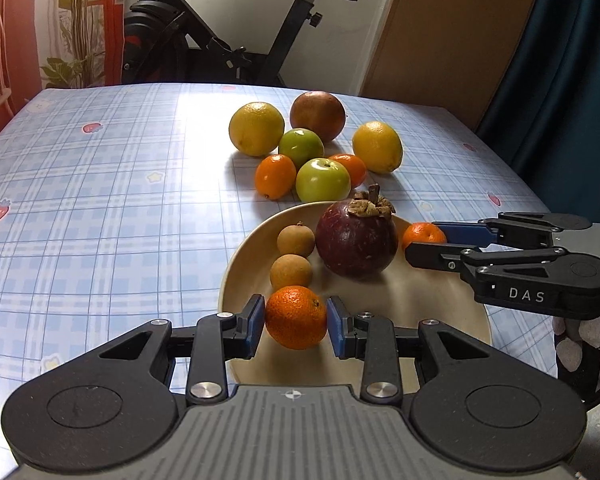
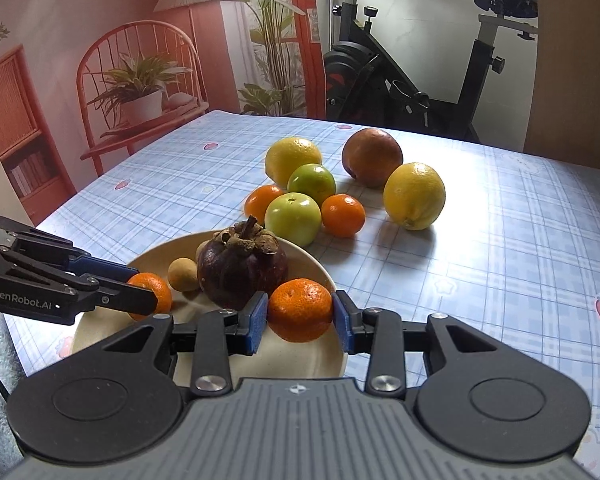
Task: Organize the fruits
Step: 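Lower both tangerines onto the cream plate and open both tools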
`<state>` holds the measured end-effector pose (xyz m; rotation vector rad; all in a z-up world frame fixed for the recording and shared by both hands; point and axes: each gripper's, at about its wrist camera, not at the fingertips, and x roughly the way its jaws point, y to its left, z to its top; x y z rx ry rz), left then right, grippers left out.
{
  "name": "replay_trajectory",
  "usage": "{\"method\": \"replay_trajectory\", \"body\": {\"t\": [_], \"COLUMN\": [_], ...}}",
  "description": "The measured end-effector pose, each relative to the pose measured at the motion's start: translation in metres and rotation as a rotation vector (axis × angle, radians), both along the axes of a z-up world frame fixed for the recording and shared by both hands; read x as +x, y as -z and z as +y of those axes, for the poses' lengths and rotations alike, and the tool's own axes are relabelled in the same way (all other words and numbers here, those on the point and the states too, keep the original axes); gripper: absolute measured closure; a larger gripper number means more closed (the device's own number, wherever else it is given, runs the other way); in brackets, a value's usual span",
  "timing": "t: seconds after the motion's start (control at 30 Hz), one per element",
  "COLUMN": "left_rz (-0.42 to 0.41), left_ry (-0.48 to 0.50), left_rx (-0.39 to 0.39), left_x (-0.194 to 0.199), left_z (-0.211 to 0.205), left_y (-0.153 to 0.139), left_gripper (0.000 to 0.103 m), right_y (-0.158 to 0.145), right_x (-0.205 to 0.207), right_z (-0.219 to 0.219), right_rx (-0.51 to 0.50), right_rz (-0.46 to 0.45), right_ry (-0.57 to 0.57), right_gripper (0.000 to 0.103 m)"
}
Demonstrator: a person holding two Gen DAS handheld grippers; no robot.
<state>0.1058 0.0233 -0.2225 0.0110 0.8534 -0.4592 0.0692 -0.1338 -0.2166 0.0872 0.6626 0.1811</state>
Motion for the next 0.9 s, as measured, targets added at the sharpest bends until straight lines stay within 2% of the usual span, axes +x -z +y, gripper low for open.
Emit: {"method": "replay_trajectory", "body": {"t": [0.6, 0.9], "left_rz": [-0.040, -0.060], "left_ry": [-0.042, -0.063], "left_rx": [0.040, 0.029], "left_x": [0.0017, -0.0016], "left_z": [0.0018, 0.0038], "left_y": [-0.0005, -0.0071], "left_gripper": [0.067, 0.067], "right_y": [0.0045, -0.0005], "right_x": [0.0033, -0.0043], "right_z": [0.0062, 0.0010], "right_rx": [-0.061, -0.040], "right_rz": [-0.028, -0.039], "right_ry": [-0.015, 0.016], "right_gripper": [0.064, 0.064]}}
